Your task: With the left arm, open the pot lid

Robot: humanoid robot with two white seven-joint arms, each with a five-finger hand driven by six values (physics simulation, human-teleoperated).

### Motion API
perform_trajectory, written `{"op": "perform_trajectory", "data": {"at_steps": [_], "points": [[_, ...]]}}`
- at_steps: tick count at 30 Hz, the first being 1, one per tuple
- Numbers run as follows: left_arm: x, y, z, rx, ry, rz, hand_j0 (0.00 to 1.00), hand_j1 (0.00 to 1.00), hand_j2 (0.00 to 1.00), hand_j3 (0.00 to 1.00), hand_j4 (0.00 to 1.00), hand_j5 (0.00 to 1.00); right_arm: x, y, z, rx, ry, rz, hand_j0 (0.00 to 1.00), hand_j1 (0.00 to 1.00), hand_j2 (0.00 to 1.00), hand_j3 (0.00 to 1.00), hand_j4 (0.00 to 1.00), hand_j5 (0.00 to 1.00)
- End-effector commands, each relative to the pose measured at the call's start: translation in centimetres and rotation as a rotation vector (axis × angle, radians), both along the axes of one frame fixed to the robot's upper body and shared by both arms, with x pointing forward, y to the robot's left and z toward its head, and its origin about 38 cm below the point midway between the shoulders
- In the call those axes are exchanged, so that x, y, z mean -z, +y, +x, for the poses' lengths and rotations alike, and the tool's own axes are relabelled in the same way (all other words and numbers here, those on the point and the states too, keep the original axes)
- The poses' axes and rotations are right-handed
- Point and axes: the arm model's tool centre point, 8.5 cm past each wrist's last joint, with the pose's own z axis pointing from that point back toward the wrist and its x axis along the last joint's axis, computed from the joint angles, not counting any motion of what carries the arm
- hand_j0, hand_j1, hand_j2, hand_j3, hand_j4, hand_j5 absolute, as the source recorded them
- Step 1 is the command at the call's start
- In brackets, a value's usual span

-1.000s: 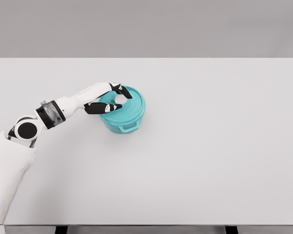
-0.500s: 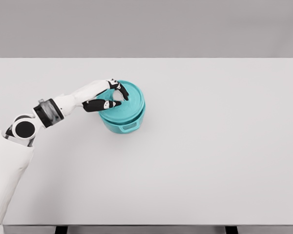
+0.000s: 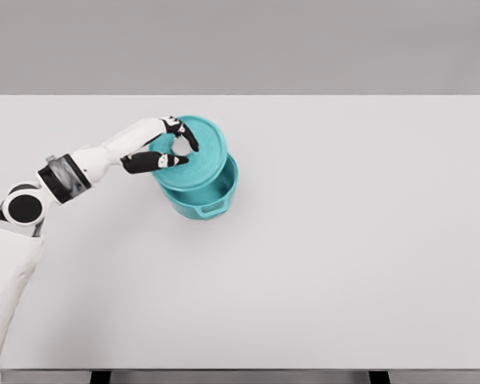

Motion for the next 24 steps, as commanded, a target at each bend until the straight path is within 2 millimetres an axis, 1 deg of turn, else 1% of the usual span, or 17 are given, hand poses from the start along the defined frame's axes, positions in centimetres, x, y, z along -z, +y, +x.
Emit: {"op": "perform_trajectory", "data": {"at_steps": [1, 6, 7, 11, 14, 24], "points": [[-0.4, 0.6, 0.1, -0.017, -0.004, -0.012, 0.43, 0.43, 0.43, 0.43, 0.43, 0.43, 0.0, 0.0, 0.0, 0.001, 0.0, 0.0, 1.0, 1.0, 1.0, 1.0, 1.0, 1.0], [-0.5, 1.0, 0.2, -0.028, -0.006, -0.011, 0.42, 0.42, 0.42, 0.42, 0.42, 0.42, 0.0, 0.0, 0.0, 0.0, 0.0, -0.001, 1.0, 1.0, 1.0, 1.0, 1.0, 1.0], [-0.6, 1.6, 0.2, -0.036, -0.007, -0.003, 0.42, 0.42, 0.42, 0.42, 0.42, 0.42, 0.0, 0.0, 0.0, 0.001, 0.0, 0.0, 1.0, 1.0, 1.0, 1.0, 1.0, 1.0], [-0.7, 2.2, 0.2, -0.05, -0.01, -0.004, 0.42, 0.42, 0.42, 0.42, 0.42, 0.42, 0.0, 0.0, 0.0, 0.001, 0.0, 0.0, 1.0, 1.0, 1.0, 1.0, 1.0, 1.0], [-1.0, 3.4, 0.2, -0.074, -0.014, 0.002, 0.42, 0.42, 0.42, 0.42, 0.42, 0.42, 0.0, 0.0, 0.0, 0.001, 0.0, 0.0, 1.0, 1.0, 1.0, 1.0, 1.0, 1.0], [-0.3, 7.1, -0.6, -0.144, 0.007, 0.034, 0.43, 0.43, 0.43, 0.43, 0.43, 0.43, 0.0, 0.0, 0.0, 0.001, 0.0, 0.0, 1.0, 1.0, 1.0, 1.0, 1.0, 1.0]]}}
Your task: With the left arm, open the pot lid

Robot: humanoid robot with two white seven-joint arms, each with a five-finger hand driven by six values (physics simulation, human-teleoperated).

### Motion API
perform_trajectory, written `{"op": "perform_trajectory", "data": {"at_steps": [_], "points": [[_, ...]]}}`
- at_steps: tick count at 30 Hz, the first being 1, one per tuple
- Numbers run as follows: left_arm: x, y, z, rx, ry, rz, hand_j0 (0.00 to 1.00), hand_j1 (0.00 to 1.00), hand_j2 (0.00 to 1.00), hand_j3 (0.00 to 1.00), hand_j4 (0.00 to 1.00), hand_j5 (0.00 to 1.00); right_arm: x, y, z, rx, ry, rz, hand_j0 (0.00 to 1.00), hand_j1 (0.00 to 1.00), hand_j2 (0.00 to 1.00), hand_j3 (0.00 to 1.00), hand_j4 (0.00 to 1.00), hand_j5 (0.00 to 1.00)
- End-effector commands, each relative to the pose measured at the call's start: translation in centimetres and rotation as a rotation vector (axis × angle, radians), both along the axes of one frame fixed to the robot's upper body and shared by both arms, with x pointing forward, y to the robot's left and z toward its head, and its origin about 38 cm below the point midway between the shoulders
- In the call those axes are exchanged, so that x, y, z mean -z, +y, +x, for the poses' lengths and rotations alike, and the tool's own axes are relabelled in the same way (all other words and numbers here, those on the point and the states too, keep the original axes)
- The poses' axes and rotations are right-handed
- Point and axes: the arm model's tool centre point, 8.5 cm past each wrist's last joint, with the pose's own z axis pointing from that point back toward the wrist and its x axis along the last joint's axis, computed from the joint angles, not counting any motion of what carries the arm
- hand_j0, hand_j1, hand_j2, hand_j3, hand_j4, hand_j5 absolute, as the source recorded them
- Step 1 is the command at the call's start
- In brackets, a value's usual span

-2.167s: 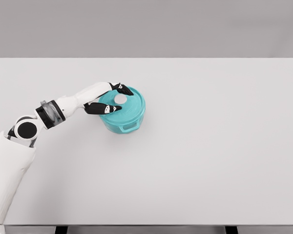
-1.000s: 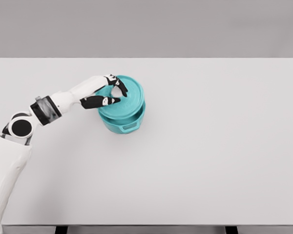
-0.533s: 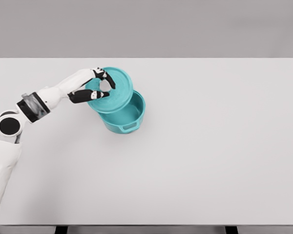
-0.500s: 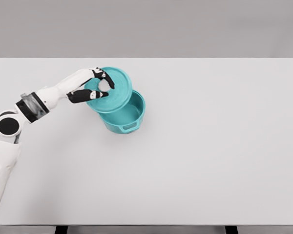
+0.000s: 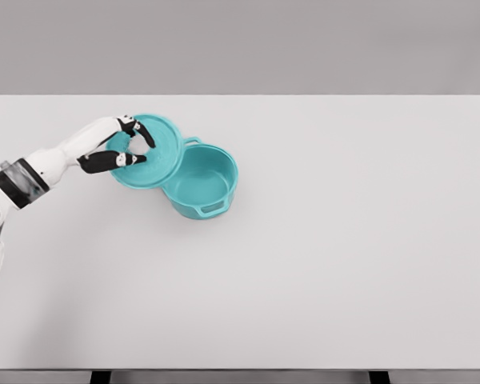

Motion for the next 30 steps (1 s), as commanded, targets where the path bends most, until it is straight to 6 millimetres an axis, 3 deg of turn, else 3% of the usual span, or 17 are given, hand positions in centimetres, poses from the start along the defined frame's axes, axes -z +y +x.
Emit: {"op": "perform_trajectory", "data": {"at_steps": [1, 15, 24, 30], "points": [[-0.7, 1.3, 0.0, -0.027, -0.012, -0.003, 0.43, 0.43, 0.43, 0.43, 0.43, 0.43, 0.0, 0.0, 0.0, 0.0, 0.0, 0.0, 1.0, 1.0, 1.0, 1.0, 1.0, 1.0], [-0.5, 4.5, -0.8, -0.084, 0.003, 0.033, 0.43, 0.43, 0.43, 0.43, 0.43, 0.43, 0.0, 0.0, 0.0, 0.0, 0.0, -0.001, 1.0, 1.0, 1.0, 1.0, 1.0, 1.0], [1.7, 7.7, -0.9, -0.16, 0.082, 0.045, 0.44, 0.44, 0.44, 0.44, 0.44, 0.44, 0.0, 0.0, 0.0, 0.0, 0.0, -0.001, 1.0, 1.0, 1.0, 1.0, 1.0, 1.0], [2.8, 8.5, -0.9, -0.182, 0.119, 0.043, 0.46, 0.46, 0.46, 0.46, 0.46, 0.46, 0.0, 0.0, 0.0, 0.0, 0.0, 0.0, 1.0, 1.0, 1.0, 1.0, 1.0, 1.0]]}}
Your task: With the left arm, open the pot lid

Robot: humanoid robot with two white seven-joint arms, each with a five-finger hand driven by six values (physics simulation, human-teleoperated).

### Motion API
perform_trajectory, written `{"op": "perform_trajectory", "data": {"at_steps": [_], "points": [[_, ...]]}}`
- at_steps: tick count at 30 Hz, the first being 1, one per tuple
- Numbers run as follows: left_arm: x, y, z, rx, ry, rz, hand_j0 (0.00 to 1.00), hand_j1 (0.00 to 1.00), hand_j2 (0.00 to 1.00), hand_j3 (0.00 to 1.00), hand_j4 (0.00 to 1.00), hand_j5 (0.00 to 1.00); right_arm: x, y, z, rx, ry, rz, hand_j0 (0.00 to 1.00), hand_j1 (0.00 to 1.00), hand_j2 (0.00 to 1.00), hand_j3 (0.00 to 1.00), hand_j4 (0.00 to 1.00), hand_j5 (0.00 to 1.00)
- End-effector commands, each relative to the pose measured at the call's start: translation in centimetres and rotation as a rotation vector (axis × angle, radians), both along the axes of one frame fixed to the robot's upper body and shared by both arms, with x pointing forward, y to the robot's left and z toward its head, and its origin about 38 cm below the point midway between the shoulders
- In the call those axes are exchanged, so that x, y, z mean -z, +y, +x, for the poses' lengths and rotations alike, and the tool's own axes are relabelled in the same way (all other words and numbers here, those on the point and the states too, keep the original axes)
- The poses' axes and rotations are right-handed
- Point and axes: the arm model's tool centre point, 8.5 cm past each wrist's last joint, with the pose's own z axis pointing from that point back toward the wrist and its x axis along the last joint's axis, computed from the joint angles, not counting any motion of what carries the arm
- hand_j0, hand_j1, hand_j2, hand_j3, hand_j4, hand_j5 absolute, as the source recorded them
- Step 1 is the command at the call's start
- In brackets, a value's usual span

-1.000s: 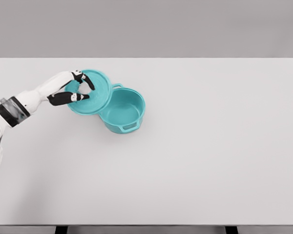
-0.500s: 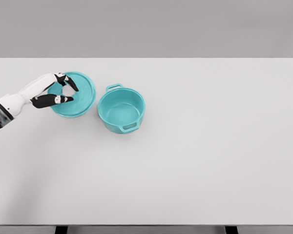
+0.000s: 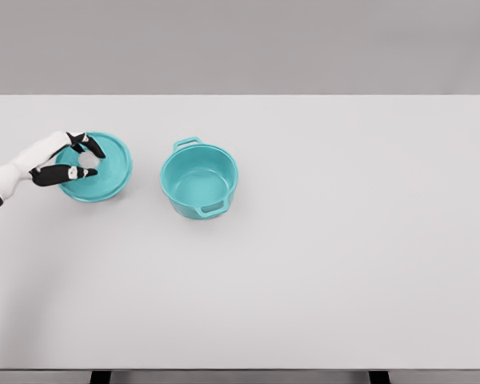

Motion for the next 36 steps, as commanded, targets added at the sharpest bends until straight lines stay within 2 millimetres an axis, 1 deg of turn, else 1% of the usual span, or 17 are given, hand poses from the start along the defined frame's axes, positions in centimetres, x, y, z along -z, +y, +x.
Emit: {"op": "perform_trajectory", "data": {"at_steps": [1, 4, 7, 11, 18, 21, 22, 23, 28, 30, 32, 36], "points": [[0.5, 0.5, 0.0, -0.014, 0.018, -0.007, 0.47, 0.47, 0.47, 0.47, 0.47, 0.47, 0.0, 0.0, 0.0, 0.0, 0.0, 0.0, 1.0, 1.0, 1.0, 1.0, 1.0, 1.0], [1.0, 0.7, -0.1, -0.02, 0.031, -0.008, 0.51, 0.51, 0.51, 0.51, 0.51, 0.51, 0.0, 0.0, 0.0, 0.0, 0.0, 0.0, 1.0, 1.0, 1.0, 1.0, 1.0, 1.0], [1.1, 0.8, -0.1, -0.024, 0.036, -0.005, 0.6, 0.6, 0.6, 0.6, 0.6, 0.6, 0.0, 0.0, 0.0, 0.0, 0.0, -0.001, 1.0, 1.0, 1.0, 1.0, 1.0, 1.0], [1.1, 0.8, -0.1, -0.023, 0.035, -0.006, 0.68, 0.68, 0.68, 0.68, 0.68, 0.68, 0.0, 0.0, 0.0, 0.0, 0.0, 0.0, 1.0, 1.0, 1.0, 1.0, 1.0, 1.0], [1.1, 0.7, -0.1, -0.022, 0.036, -0.004, 0.72, 0.72, 0.72, 0.72, 0.72, 0.72, 0.0, 0.0, 0.0, 0.0, 0.0, 0.0, 1.0, 1.0, 1.0, 1.0, 1.0, 1.0], [1.1, 0.7, -0.1, -0.02, 0.033, -0.004, 0.86, 0.86, 0.86, 0.86, 0.86, 0.86, 0.0, 0.0, 0.0, 0.0, 0.0, 0.0, 1.0, 1.0, 1.0, 1.0, 1.0, 1.0], [1.0, 0.6, -0.1, -0.016, 0.029, -0.001, 0.99, 0.99, 0.99, 0.99, 0.99, 0.99, 0.0, 0.0, 0.0, 0.0, 0.0, 0.0, 1.0, 1.0, 1.0, 1.0, 1.0, 1.0], [0.9, 0.7, -0.2, -0.016, 0.027, 0.0, 1.0, 1.0, 1.0, 1.0, 1.0, 1.0, 0.0, 0.0, 0.0, 0.0, 0.0, 0.0, 1.0, 1.0, 1.0, 1.0, 1.0, 1.0], [0.4, 1.2, -0.2, -0.021, 0.015, -0.001, 1.0, 1.0, 1.0, 1.0, 1.0, 1.0, 0.0, 0.0, 0.0, 0.0, 0.0, 0.0, 1.0, 1.0, 1.0, 1.0, 1.0, 1.0], [-0.3, 2.8, -0.6, -0.044, 0.007, 0.02, 1.0, 1.0, 1.0, 1.0, 1.0, 1.0, 0.0, 0.0, 0.0, 0.0, 0.0, 0.0, 1.0, 1.0, 1.0, 1.0, 1.0, 1.0], [-1.6, 5.1, -0.9, -0.103, -0.024, 0.012, 1.0, 1.0, 1.0, 1.0, 1.0, 1.0, 0.0, 0.0, 0.0, 0.0, 0.0, 0.0, 1.0, 1.0, 1.0, 1.0, 1.0, 1.0], [-1.7, 5.2, -0.9, -0.109, -0.026, 0.01, 1.0, 1.0, 1.0, 1.0, 1.0, 1.0, 0.0, 0.0, 0.0, 0.0, 0.0, 0.0, 1.0, 1.0, 1.0, 1.0, 1.0, 1.0]]}}
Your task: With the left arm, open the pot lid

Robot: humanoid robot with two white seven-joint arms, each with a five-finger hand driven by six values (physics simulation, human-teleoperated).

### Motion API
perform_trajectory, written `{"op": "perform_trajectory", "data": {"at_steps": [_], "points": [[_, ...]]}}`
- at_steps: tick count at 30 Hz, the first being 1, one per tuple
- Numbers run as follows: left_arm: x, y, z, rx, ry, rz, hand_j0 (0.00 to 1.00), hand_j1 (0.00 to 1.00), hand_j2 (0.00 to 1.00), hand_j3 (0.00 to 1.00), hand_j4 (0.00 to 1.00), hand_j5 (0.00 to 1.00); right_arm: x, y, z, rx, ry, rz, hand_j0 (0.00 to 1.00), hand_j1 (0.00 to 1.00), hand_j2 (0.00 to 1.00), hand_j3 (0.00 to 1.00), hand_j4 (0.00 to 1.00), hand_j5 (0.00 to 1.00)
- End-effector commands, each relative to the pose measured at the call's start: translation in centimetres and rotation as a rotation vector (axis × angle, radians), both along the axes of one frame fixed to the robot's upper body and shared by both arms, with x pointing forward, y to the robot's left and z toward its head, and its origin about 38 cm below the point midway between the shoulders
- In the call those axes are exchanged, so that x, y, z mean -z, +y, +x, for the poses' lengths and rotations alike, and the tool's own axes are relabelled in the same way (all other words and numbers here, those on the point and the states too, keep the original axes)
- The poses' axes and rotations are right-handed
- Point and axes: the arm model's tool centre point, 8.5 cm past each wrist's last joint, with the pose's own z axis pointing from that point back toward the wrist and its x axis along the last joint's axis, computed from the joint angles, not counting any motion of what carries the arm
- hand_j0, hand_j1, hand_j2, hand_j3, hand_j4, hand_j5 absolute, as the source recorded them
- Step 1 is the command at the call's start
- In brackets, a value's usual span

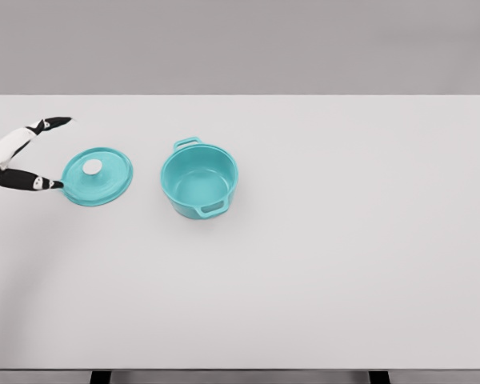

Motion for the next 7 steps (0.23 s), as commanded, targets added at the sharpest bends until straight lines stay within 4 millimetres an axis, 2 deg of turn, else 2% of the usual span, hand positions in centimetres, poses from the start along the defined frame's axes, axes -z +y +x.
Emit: {"op": "perform_trajectory", "data": {"at_steps": [1, 7], "points": [[-0.41, 0.51, -0.06, -0.013, -0.01, -0.007, 1.0, 1.0, 1.0, 1.0, 1.0, 1.0, 0.0, 0.0, -0.01, 0.0, 0.0, 0.0, 1.0, 1.0, 1.0, 1.0, 1.0, 1.0], [-0.35, 0.6, -0.08, -0.016, -0.008, -0.007, 1.0, 1.0, 1.0, 1.0, 1.0, 1.0, 0.0, 0.0, -0.01, 0.0, 0.0, 0.0, 1.0, 1.0, 1.0, 1.0, 1.0, 1.0]]}}
